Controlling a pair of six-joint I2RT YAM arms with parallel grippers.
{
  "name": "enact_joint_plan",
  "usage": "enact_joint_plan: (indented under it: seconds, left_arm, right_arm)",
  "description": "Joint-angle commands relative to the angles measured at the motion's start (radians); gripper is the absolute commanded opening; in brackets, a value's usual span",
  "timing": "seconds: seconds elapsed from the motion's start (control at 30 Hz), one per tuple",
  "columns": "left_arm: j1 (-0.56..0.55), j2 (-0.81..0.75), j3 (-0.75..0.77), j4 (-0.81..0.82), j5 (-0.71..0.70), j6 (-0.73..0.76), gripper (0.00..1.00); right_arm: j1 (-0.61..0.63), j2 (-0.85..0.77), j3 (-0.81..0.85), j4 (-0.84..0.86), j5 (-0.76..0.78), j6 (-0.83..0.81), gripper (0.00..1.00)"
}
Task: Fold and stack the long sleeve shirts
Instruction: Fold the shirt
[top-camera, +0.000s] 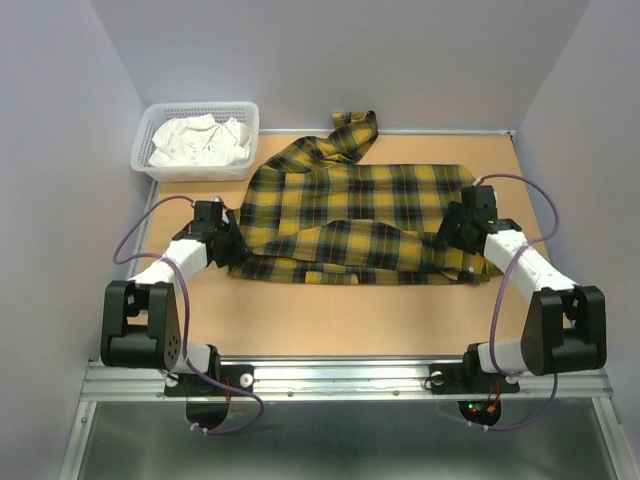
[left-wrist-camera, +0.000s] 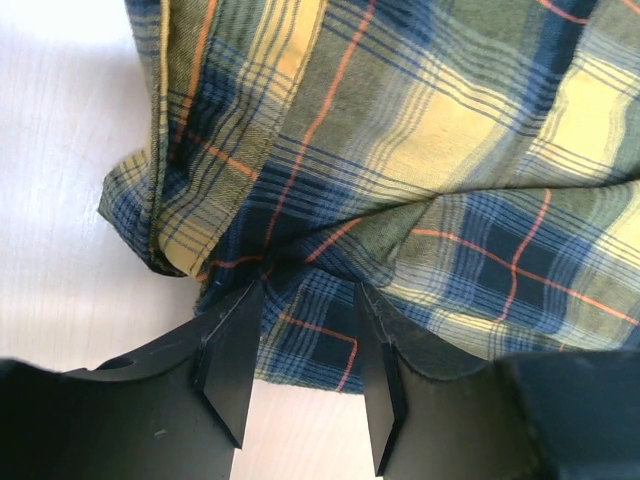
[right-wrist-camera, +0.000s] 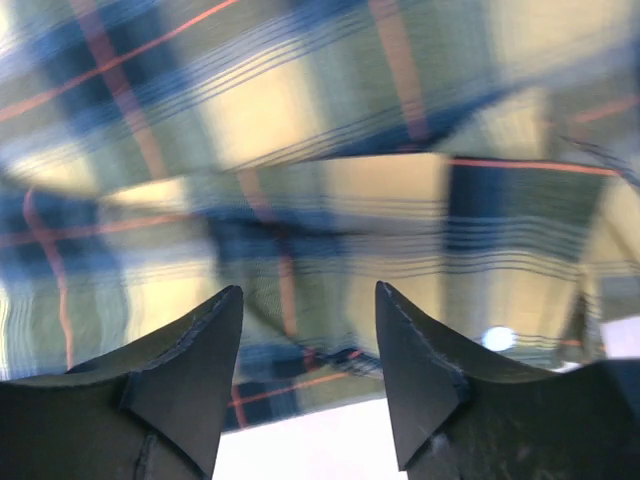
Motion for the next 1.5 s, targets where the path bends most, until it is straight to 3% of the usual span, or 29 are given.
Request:
enact_joint_plan:
  seconds: [0.0, 0.3, 0.5, 0.7, 1.03, 1.47]
  left_arm:
    - [-0.001, 0.024, -0.026, 0.006, -0.001, -0.02, 0.5]
    - [0.012, 0.015, -0.103, 0.039, 0.048, -0.111, 0.4]
    - [0.024, -0.034, -0.121, 0.036, 0.038, -0.114, 0.4]
    - [0.024, -0.145, -0.1, 0.052, 0.021, -0.075, 0.51]
    - [0.024, -0.244, -0.104, 0.135, -0.01, 0.011, 0.87]
    - [0.022, -0.246, -0.089, 0.139, -0.05, 0.037, 0.89]
  right_arm:
    - [-0.096, -0.034, -0.054, 0.0, -0.04, 0.06, 0.59]
    - [-0.264, 0.051, -0.101, 0.02, -0.063, 0.154, 0.5]
    - [-0.279, 0.068, -0.033, 0.026, -0.027, 0.136, 0.5]
    - [-0.297, -0.003, 0.007, 0.023, 0.117, 0.105, 0.54]
    - [-0.35, 0.101, 0.075, 0.034, 0.07, 0.109, 0.58]
    - [-0.36, 0.149, 0.075, 0.109, -0.007, 0.047, 0.47]
